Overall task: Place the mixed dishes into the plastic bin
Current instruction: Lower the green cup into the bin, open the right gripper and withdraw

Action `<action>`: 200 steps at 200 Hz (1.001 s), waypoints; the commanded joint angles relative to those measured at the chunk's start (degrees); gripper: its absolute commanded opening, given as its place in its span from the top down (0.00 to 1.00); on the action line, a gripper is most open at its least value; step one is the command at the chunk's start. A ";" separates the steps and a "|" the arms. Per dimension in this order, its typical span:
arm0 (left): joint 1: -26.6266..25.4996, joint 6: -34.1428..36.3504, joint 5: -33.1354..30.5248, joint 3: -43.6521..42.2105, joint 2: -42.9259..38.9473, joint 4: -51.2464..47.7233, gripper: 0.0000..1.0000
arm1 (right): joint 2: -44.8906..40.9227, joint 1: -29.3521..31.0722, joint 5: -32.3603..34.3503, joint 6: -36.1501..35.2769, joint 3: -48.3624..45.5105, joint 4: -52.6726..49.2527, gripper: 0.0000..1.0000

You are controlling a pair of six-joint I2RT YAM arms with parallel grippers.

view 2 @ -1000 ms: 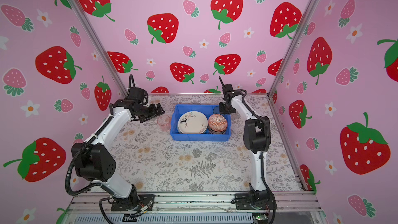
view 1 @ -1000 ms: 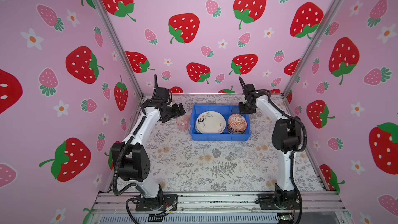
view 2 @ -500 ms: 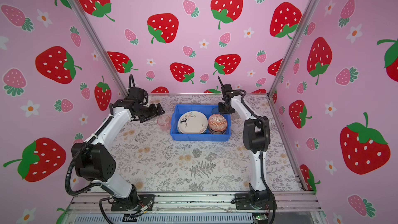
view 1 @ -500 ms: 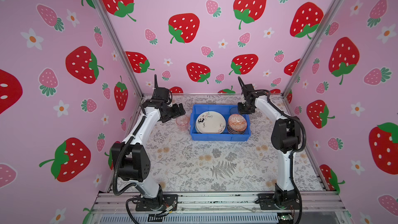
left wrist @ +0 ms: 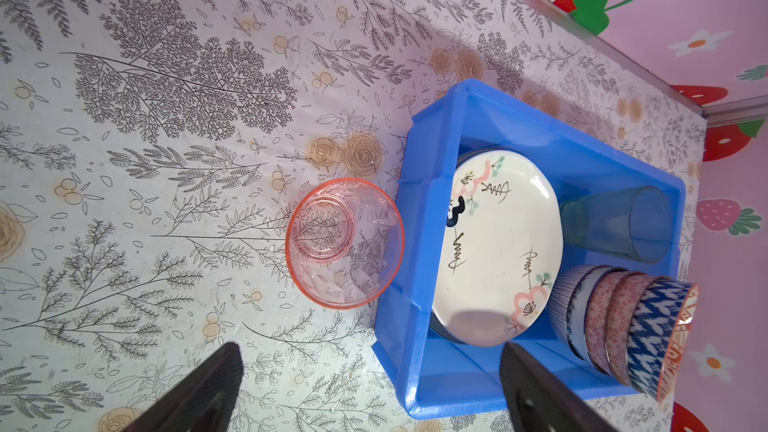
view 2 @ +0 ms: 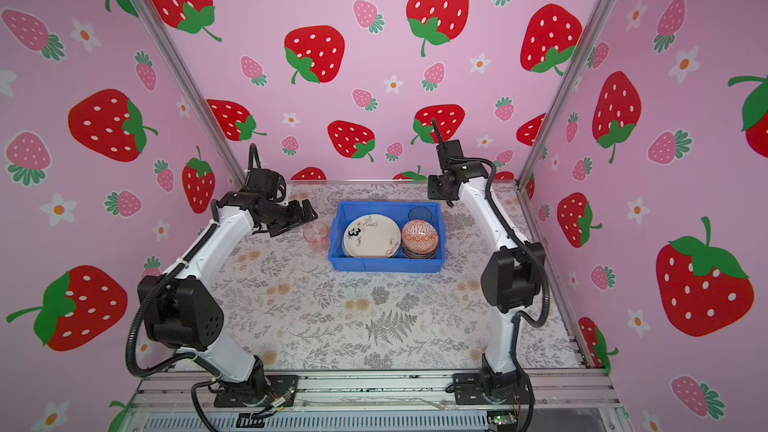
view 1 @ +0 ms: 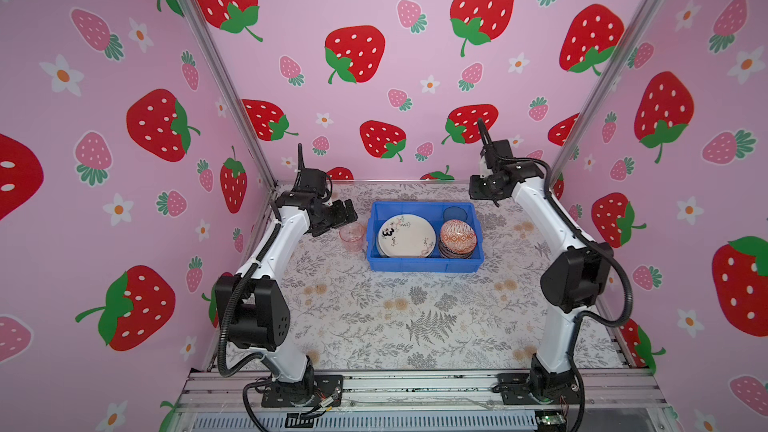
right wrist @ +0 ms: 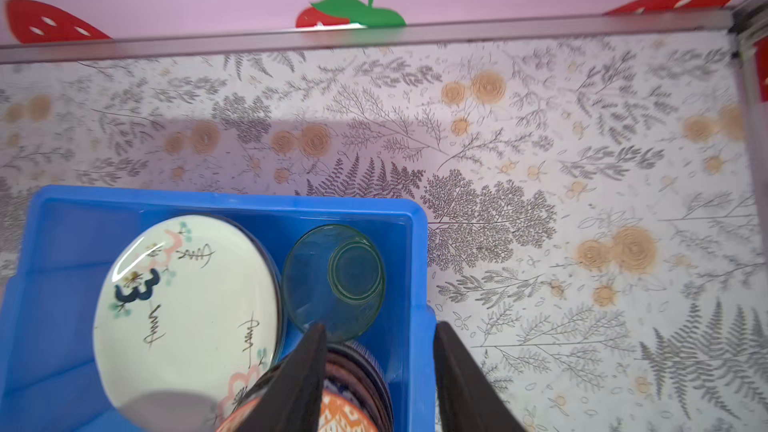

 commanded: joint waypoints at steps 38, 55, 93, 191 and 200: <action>-0.25 -1.84 -2.27 -1.96 -1.69 0.08 0.01 | -18.40 0.26 -0.03 -0.58 -19.94 7.82 0.43; -0.28 -2.73 -2.59 -3.62 -2.46 0.77 0.01 | -22.98 0.17 1.19 -0.52 -25.52 9.04 0.27; -0.38 -4.79 -4.13 -5.12 -0.59 1.36 0.00 | -30.13 -1.25 3.38 -0.93 -36.23 9.88 0.14; -0.43 -6.02 -13.21 0.79 11.09 -1.20 0.21 | -43.68 -7.62 5.42 -2.31 -50.66 7.78 0.01; -0.47 -6.07 -13.29 1.61 11.92 -1.40 0.23 | -44.15 -7.82 5.20 -2.43 -51.20 7.40 0.01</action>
